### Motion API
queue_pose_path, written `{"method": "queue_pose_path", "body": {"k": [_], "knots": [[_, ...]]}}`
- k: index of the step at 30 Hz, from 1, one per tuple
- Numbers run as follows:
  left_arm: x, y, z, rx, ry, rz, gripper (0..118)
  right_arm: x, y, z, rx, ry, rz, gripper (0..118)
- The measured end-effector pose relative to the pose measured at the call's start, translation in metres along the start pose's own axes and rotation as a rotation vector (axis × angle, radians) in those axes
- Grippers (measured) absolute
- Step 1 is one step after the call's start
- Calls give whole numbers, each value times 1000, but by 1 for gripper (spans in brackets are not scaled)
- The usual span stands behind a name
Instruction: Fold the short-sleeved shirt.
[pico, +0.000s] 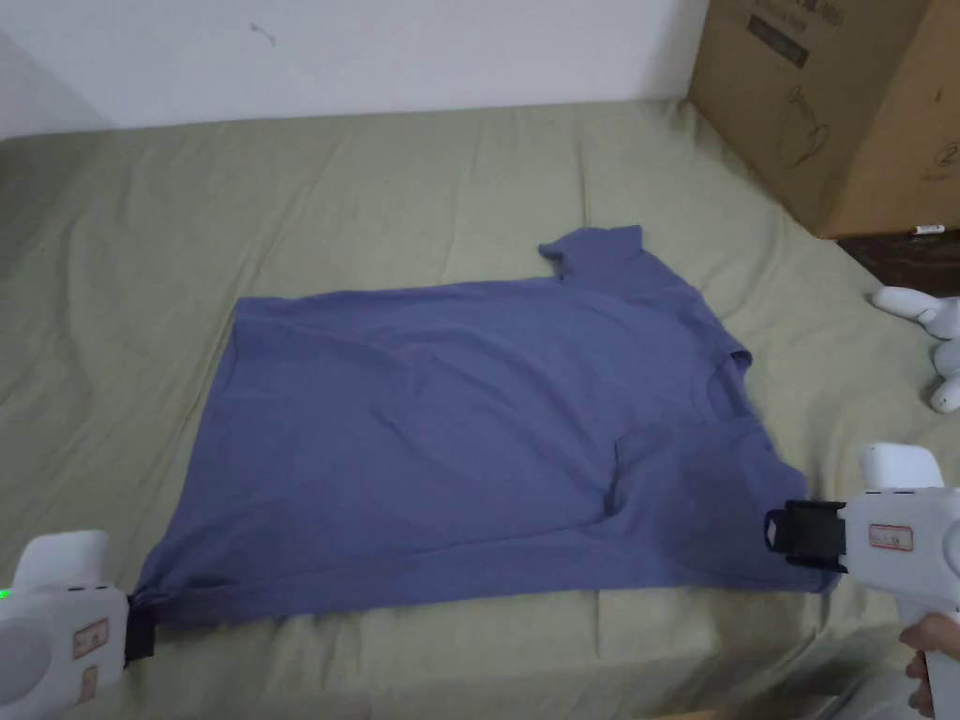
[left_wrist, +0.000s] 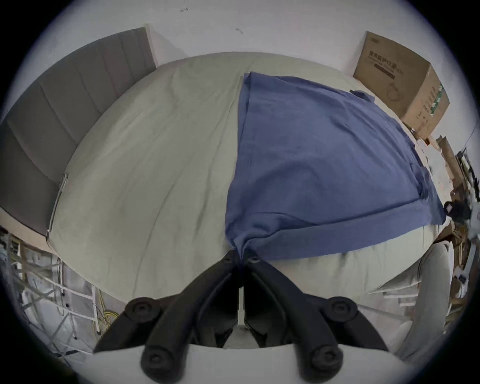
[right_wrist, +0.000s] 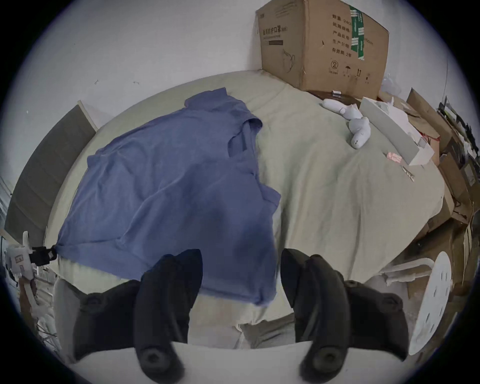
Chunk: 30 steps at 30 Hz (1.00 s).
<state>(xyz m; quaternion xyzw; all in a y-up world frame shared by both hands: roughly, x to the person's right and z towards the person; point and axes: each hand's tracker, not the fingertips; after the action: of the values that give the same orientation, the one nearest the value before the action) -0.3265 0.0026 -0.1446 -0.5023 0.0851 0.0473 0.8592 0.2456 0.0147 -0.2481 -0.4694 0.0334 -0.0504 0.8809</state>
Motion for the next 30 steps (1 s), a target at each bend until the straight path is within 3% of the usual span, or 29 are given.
{"method": "queue_pose_path", "body": {"k": [2, 3, 4, 6, 7, 9, 15, 21, 30], "knots": [[1, 0, 1, -2, 3, -4, 1, 9, 0, -17, -58, -1, -11, 63], [-1, 0, 0, -1, 1, -1, 1, 14, -3, -30, -111, 10, -19, 49], [-2, 0, 0, 1, -2, 4, 1, 17, -6, -41, -168, 36, -21, 20], [-2, 1, 1, -5, -8, 10, 1, 16, -5, -33, -129, 8, -15, 7], [-2, 1, 3, -5, -9, 15, 1, 17, 2, -24, -127, 91, -30, 7], [-2, 2, 7, -5, -8, 12, 1, 11, 10, -6, -73, 44, -2, 7], [-4, 22, 29, 24, -20, 42, 1, -2, 38, 19, -46, 66, 41, 7], [-4, 88, 29, 64, -41, 100, 1, 4, 89, -5, -36, 85, -43, 7], [26, 203, -65, -11, 36, 69, 1, 8, 172, -93, -132, 78, -184, 7]]}}
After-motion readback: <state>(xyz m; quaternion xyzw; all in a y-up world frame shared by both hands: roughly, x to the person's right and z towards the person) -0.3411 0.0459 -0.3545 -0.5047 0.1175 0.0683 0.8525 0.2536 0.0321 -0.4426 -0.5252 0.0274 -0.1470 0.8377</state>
